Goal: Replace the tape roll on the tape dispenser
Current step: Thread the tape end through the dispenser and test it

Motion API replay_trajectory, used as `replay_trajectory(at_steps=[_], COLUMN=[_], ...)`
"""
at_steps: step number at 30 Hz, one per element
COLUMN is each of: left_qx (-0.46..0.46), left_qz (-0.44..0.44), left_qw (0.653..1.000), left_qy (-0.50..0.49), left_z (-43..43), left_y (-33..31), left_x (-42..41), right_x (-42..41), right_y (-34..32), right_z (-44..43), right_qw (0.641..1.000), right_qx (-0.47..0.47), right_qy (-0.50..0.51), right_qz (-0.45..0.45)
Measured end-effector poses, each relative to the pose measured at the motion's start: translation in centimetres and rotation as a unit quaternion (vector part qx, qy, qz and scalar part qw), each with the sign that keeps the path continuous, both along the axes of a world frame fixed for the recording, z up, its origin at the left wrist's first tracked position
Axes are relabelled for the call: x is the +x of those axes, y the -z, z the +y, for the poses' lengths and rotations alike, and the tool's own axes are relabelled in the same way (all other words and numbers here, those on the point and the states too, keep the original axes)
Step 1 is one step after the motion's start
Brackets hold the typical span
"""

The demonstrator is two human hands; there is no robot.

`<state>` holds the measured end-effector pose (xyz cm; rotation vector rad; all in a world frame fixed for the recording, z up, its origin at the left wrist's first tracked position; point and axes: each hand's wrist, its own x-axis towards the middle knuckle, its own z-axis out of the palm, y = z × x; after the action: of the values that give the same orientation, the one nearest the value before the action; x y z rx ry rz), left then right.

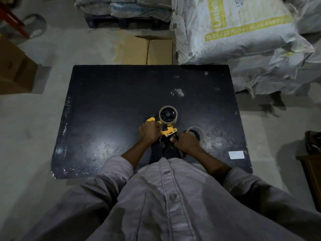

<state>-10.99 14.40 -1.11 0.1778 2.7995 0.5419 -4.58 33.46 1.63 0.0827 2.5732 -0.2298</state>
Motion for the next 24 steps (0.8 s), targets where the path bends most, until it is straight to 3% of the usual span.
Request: replay_trajectory(at_steps=[4,7,10,20,24], left_qx=[-0.005,0.049,0.041,-0.028,0.017], left_qz=[0.034,0.064,0.067,0.118,0.114], left_qw=[0.998,0.997,0.995,0.992,0.993], left_qy=[0.048,-0.011,-0.062,-0.034,0.01], left_z=[-1.5,-3.1,-4.4,-6.7,-6.6], left_y=[0.2,0.8,1.3,2.0,2.1], left_x=[3.2,5.1,5.2,1.6,0.5], right_x=[0.2,0.3,0.3,-0.3,-0.4], right_y=[0.7,1.2,1.8,2.0,2.2], right_z=[-0.1,-0.1,0.1,1.1,1.3], right_qw=[0.998,0.995,0.994,0.989,0.988], right_qx=[-0.032,-0.055,-0.065,-0.083,-0.068], right_qy=[0.036,0.071,0.086,0.111,0.12], right_qz=[-0.027,-0.032,-0.027,-0.057,-0.065])
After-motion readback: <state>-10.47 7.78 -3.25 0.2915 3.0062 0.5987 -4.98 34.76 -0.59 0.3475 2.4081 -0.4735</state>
